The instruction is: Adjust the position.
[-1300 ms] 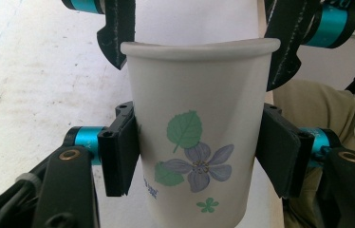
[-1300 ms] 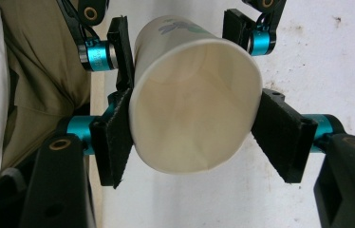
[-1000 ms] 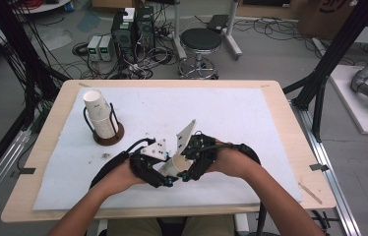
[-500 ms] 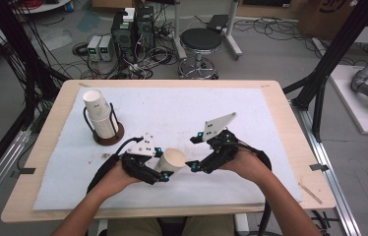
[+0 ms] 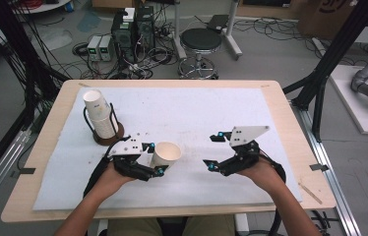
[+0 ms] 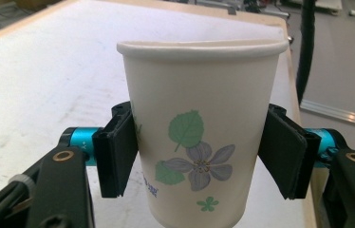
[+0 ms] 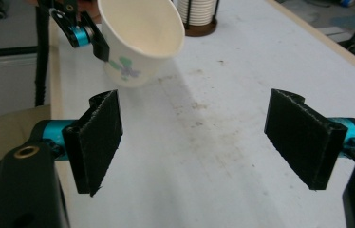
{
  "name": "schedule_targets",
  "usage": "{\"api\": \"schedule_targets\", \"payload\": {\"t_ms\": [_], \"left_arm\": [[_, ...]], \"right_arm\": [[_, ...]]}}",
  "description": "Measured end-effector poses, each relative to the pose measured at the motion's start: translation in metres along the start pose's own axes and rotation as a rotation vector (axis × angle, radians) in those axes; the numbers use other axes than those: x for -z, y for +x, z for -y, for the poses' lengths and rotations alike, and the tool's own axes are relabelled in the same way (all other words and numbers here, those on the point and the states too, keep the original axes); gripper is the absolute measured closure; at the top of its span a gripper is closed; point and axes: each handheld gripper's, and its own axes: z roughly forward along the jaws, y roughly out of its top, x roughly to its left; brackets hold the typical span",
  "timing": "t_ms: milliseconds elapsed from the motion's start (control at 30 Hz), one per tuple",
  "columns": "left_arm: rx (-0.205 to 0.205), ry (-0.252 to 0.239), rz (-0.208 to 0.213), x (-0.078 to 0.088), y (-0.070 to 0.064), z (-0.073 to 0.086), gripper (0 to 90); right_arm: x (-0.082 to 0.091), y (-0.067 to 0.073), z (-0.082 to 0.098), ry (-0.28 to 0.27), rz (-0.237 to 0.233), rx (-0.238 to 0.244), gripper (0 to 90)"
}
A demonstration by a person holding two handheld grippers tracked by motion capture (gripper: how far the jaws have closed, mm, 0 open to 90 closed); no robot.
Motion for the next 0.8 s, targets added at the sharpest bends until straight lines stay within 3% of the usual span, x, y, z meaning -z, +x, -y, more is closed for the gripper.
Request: {"api": "schedule_targets", "payload": {"t_ms": [200, 367, 667, 800], "left_arm": [[0.022, -0.087, -0.075, 0.007, 0.005, 0.006, 33.3], [0.028, -0.147, -0.104, 0.011, 0.009, 0.01, 32.3], [0.025, -0.21, -0.145, 0.017, 0.017, 0.013, 31.9], [0.047, -0.242, -0.175, 0.02, 0.02, 0.017, 31.5]], "right_arm": [[0.013, -0.004, 0.036, -0.054, 0.078, -0.079, 20.4], [0.018, -0.006, 0.057, -0.061, 0.145, -0.118, 20.4], [0.029, -0.01, 0.073, -0.112, 0.212, -0.184, 20.4], [0.031, -0.01, 0.074, -0.122, 0.222, -0.186, 20.4]]}}
